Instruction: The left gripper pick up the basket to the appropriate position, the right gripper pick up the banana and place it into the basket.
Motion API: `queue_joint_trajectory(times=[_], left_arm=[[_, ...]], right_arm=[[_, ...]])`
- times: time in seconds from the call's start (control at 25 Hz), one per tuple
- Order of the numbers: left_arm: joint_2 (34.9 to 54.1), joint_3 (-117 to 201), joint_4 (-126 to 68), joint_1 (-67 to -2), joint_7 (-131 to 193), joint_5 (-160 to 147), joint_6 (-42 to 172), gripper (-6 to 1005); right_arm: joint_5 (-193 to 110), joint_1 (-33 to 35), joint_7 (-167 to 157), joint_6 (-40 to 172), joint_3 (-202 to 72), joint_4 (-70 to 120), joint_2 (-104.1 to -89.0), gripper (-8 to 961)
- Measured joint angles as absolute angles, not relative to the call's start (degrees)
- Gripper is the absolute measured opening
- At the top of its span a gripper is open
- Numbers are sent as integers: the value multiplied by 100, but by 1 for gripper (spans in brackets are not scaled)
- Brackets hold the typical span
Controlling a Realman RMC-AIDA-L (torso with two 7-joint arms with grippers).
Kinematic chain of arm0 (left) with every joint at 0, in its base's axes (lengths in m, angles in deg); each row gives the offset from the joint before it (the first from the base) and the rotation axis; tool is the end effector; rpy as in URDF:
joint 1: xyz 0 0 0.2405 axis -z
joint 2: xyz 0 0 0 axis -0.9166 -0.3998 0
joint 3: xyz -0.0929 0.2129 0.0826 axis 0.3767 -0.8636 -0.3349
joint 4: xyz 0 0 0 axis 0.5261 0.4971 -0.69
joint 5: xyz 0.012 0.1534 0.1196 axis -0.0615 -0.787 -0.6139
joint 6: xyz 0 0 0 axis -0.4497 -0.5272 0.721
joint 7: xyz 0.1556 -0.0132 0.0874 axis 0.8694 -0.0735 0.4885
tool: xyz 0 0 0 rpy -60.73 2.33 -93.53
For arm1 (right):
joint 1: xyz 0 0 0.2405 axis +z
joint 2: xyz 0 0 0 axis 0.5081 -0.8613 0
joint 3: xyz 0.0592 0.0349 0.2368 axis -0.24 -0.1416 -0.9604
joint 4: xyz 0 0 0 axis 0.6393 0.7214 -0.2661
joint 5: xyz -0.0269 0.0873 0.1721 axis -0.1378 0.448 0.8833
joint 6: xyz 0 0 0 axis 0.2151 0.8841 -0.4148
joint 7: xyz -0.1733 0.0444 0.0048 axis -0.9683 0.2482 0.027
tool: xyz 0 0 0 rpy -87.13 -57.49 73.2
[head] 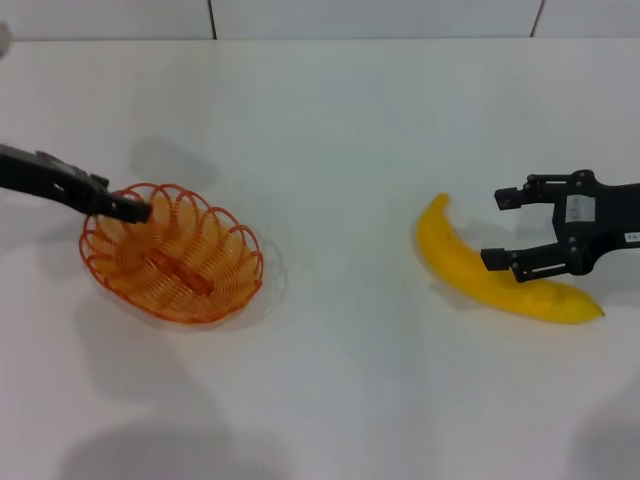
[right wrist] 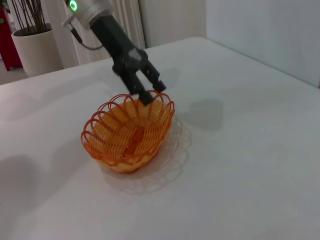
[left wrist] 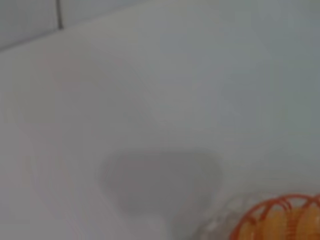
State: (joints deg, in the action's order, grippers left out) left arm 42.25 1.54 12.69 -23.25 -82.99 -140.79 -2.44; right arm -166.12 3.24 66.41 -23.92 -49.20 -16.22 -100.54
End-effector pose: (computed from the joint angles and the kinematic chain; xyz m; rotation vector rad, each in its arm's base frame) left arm -0.2662 0.4018 0.0147 -2.5368 -0.9589 0.1480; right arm 0.2669 0.3199 0.0121 -2.8209 0.4879 0.3609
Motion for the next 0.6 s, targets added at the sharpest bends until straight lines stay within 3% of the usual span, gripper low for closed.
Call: queue_joint_trajectory(times=[0.6], left_arm=[[4301, -161, 1171, -2317, -8303, -14156, 18, 840]], right_arm=[[-16599, 330, 6648, -2392, -4919, -1622, -10054, 894]])
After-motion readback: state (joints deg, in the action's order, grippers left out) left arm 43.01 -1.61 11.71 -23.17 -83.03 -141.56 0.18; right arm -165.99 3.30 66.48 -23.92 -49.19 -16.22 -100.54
